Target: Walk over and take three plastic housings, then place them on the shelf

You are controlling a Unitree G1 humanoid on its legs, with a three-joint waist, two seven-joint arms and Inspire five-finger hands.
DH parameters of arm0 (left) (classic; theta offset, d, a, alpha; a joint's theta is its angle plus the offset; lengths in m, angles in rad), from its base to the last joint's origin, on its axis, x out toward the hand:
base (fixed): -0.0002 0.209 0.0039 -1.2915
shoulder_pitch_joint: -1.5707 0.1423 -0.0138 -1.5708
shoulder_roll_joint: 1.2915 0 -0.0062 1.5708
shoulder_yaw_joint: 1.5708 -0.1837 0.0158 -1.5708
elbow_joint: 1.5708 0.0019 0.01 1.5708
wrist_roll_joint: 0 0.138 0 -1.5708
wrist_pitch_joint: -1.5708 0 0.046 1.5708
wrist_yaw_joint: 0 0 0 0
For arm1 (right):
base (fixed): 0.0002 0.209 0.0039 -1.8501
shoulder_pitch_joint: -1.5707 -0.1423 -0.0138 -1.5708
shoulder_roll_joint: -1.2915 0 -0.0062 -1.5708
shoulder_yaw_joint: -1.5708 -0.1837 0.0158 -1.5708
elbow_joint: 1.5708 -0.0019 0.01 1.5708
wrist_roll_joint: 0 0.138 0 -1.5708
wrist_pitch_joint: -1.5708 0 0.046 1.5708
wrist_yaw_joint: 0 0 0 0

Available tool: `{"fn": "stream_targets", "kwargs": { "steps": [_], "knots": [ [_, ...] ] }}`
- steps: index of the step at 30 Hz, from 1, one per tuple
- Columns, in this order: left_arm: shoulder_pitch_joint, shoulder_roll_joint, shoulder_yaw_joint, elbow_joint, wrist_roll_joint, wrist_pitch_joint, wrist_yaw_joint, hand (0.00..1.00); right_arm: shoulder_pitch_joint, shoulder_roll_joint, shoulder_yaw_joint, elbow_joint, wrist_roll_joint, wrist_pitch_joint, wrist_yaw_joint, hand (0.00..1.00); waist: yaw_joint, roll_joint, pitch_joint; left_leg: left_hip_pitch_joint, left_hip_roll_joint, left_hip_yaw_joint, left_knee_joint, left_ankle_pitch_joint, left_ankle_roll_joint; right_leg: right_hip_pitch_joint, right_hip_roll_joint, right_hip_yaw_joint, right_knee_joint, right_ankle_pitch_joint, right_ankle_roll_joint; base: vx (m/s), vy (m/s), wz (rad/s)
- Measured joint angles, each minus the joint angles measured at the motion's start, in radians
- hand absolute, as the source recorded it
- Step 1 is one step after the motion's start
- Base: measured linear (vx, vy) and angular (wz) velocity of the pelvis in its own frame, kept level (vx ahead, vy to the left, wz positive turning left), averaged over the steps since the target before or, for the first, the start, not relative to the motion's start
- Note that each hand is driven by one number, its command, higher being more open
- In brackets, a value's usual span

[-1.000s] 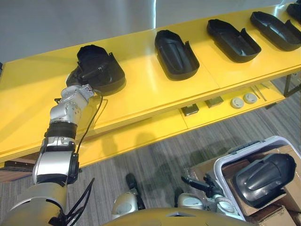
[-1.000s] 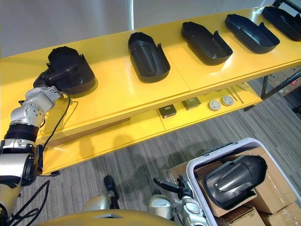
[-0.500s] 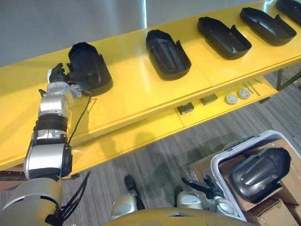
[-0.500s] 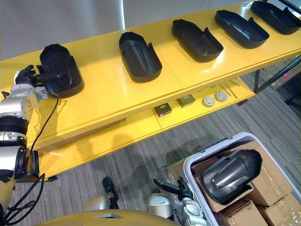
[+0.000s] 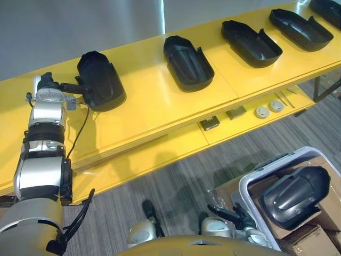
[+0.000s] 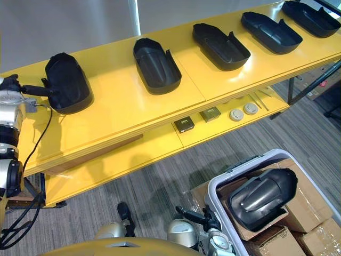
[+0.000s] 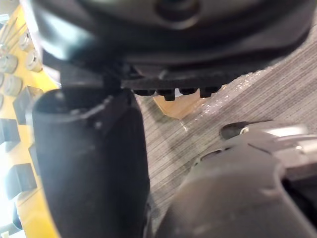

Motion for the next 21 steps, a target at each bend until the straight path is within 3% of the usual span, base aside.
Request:
{"fn": "stream_targets", "kwargs": {
  "steps": [4, 7, 11, 17, 21],
  "knots": [
    [-0.036, 0.053, -0.012, -0.011, 0.046, -0.049, 0.003, 1.0, 0.004, -0.004, -0.011, 0.002, -0.002, -0.003, 0.011, 1.0, 0.004, 0.012, -0.001, 0.001, -0.001, -0.008, 0.0, 0.004, 0.003, 0.002, -0.001, -0.008, 0.001, 0.0, 0.0, -0.03, 0.004, 0.05],
    [-0.046, 0.061, -0.027, -0.026, 0.046, -0.087, 0.009, 1.0, 0.005, -0.009, -0.03, 0.02, -0.002, -0.004, 0.014, 1.0, 0.013, 0.032, -0.008, -0.003, -0.004, -0.02, 0.0, 0.007, 0.005, 0.005, -0.005, -0.024, 0.0, 0.0, 0.001, -0.02, 0.006, 0.11],
    [-0.057, 0.069, -0.044, -0.056, 0.038, -0.143, 0.026, 1.0, 0.006, -0.009, -0.044, 0.036, -0.002, -0.003, 0.014, 1.0, 0.028, 0.038, -0.012, -0.003, -0.004, -0.031, 0.0, 0.009, 0.006, 0.014, -0.007, -0.036, -0.002, 0.001, 0.002, -0.01, 0.001, 0.09],
    [-0.056, 0.083, -0.066, -0.191, -0.085, -0.328, 0.101, 1.0, 0.004, -0.012, -0.046, 0.067, -0.002, -0.003, 0.015, 1.0, 0.042, 0.037, -0.036, -0.037, -0.004, -0.049, 0.0, 0.02, 0.01, -0.002, -0.003, -0.051, -0.004, 0.006, 0.011, 0.0, -0.002, 0.1],
    [-0.026, 0.079, -0.08, -0.368, -0.273, -0.459, 0.13, 1.0, 0.0, -0.011, -0.065, 0.106, -0.002, -0.004, 0.014, 1.0, 0.051, 0.034, -0.059, -0.039, -0.003, -0.053, 0.0, 0.029, 0.012, -0.001, 0.004, -0.051, -0.002, 0.008, 0.012, 0.0, -0.005, 0.02]
  ]
}}
